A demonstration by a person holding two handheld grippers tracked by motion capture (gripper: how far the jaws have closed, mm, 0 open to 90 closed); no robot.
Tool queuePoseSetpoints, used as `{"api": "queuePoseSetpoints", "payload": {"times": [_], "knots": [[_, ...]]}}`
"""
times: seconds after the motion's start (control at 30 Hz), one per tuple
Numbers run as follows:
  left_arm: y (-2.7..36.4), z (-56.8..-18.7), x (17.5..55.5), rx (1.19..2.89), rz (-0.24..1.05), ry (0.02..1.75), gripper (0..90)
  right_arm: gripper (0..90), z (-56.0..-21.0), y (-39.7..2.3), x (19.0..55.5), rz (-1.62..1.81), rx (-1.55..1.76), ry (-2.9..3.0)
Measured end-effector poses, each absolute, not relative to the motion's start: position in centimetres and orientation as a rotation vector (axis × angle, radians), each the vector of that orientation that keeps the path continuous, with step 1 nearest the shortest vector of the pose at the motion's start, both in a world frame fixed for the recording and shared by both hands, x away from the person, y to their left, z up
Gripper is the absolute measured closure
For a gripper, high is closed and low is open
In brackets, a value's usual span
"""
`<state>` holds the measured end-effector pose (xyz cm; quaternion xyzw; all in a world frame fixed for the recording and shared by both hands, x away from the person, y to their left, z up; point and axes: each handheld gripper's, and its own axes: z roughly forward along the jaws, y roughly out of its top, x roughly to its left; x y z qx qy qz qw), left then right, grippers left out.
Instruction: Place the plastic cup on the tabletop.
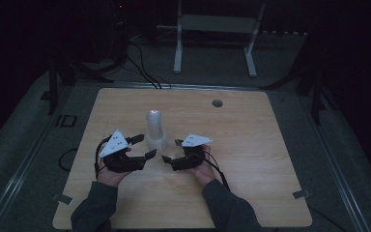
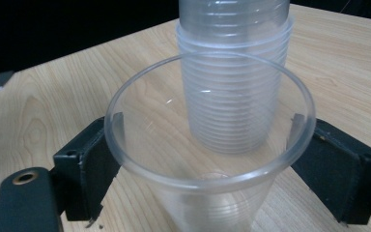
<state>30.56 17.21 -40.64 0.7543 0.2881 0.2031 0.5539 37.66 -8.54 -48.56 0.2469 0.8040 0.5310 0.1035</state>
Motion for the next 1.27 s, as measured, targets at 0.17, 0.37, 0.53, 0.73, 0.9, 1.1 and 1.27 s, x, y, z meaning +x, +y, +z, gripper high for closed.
{"api": "queuePoseSetpoints", "payload": {"times": [0.17,0.37,0.53,0.73,0.9,1.1,1.27], "knots": [[17.3,-40.6,30.6,1.782,0.483,0.68,28.8,11.8,-48.7,-8.5,37.5,1.541,0.715,2.394],[17.3,-40.6,30.6,1.781,0.481,0.682,28.8,11.4,-48.9,-8.7,37.3,1.524,0.717,2.405],[17.3,-40.6,30.6,1.78,0.481,0.682,28.8,11.1,-49.0,-9.0,37.1,1.513,0.706,2.421],[17.3,-40.6,30.6,1.78,0.483,0.681,28.8,11.1,-49.0,-9.3,36.9,1.516,0.708,2.416],[17.3,-40.6,30.6,1.779,0.482,0.682,28.7,11.1,-48.9,-9.6,36.6,1.52,0.708,2.405],[17.3,-40.6,30.6,1.779,0.484,0.681,28.7,11.1,-48.7,-10.0,36.5,1.535,0.709,2.393],[17.3,-40.6,30.6,1.778,0.484,0.682,28.7,11.1,-48.7,-10.3,36.5,1.534,0.714,2.39]]}}
